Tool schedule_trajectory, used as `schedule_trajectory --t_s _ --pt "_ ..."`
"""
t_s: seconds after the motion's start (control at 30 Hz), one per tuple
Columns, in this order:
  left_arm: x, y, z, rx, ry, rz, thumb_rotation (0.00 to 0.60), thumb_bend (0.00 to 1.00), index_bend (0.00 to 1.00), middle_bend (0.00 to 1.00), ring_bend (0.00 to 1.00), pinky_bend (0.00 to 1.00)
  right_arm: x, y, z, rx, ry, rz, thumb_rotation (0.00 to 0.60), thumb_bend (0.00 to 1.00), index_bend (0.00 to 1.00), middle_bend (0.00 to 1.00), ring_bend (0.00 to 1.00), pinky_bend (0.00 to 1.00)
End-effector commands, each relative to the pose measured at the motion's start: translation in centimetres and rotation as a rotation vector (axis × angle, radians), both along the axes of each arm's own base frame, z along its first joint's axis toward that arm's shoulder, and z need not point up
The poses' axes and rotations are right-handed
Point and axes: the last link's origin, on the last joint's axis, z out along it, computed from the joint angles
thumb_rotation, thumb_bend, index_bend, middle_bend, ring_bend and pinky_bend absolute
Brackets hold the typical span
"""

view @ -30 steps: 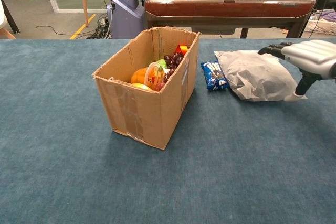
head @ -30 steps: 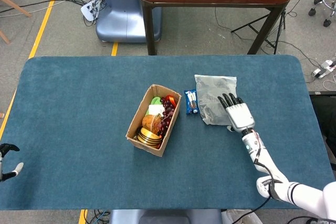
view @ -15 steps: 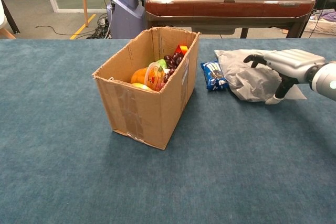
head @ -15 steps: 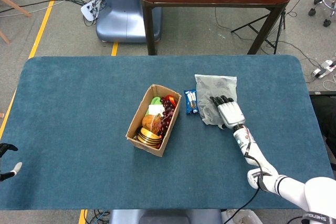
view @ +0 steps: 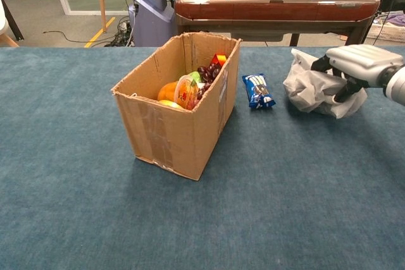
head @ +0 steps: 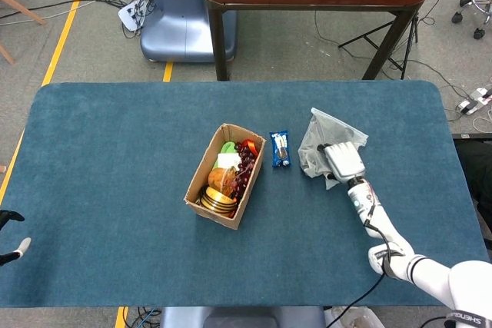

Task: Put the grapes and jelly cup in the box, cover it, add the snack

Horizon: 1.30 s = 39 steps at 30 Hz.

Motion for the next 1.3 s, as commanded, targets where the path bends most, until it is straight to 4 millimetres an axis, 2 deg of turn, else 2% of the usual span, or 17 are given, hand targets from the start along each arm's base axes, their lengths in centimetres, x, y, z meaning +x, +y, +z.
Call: schedule_trajectory --t_s 0.03,0.2,0.23,0.33,0.47,0.63,0.8,1.03,1.3 --pt "0.0 0.0 0.0 -0.001 0.001 0.002 0.600 0.23 0.42 0.38 0.31 0.46 0.6 0.1 2.2 -0.056 -0.012 0.037 0.600 0.53 0.57 0.65 0.64 0.78" --pt "-0.1 0.1 -0.1 -0.005 0.003 0.002 0.600 0.22 0.42 0.38 0.31 0.46 2.1 0.3 5.2 -0.121 -0.019 0.083 0.600 0.54 0.57 0.66 0.64 0.78" --pt "0.0 0.1 -0.2 -0.006 0.003 0.001 0.600 0.22 0.42 0.38 0.31 0.46 3.2 0.4 6.7 -0.166 -0.024 0.120 0.600 0.54 0.57 0.66 0.64 0.78" --pt "0.0 0.1 -0.2 -0.007 0.007 0.001 0.600 0.22 0.42 0.38 0.31 0.46 5.1 1.2 9.0 -0.207 -0.035 0.163 0.600 0.54 0.57 0.66 0.64 0.78" --pt "0.0 0.1 -0.3 -0.009 0.008 0.004 0.600 0.23 0.42 0.38 0.31 0.46 7.9 2.1 11.0 -0.240 -0.048 0.223 0.600 0.54 0.57 0.65 0.64 0.78" --pt "0.0 0.1 -0.3 -0.011 0.007 0.003 0.600 0.22 0.42 0.38 0.31 0.46 11.5 3.3 12.0 -0.248 -0.052 0.307 0.600 0.54 0.57 0.65 0.64 0.78" --pt "0.0 0.1 -0.3 -0.010 0.006 0.004 0.600 0.22 0.42 0.38 0.31 0.46 14.5 4.6 11.1 -0.212 -0.054 0.380 0.600 0.54 0.57 0.65 0.64 0.78" --pt "0.1 0.0 -0.2 -0.009 -0.005 -0.001 0.600 0.22 0.42 0.38 0.31 0.46 18.1 6.6 7.7 -0.097 -0.084 0.473 0.600 0.54 0.57 0.65 0.64 0.78" --pt "0.2 -0.1 -0.1 -0.005 -0.010 -0.006 0.600 0.22 0.42 0.38 0.31 0.46 20.3 8.9 4.9 0.014 -0.191 0.570 0.600 0.54 0.57 0.65 0.64 0.78"
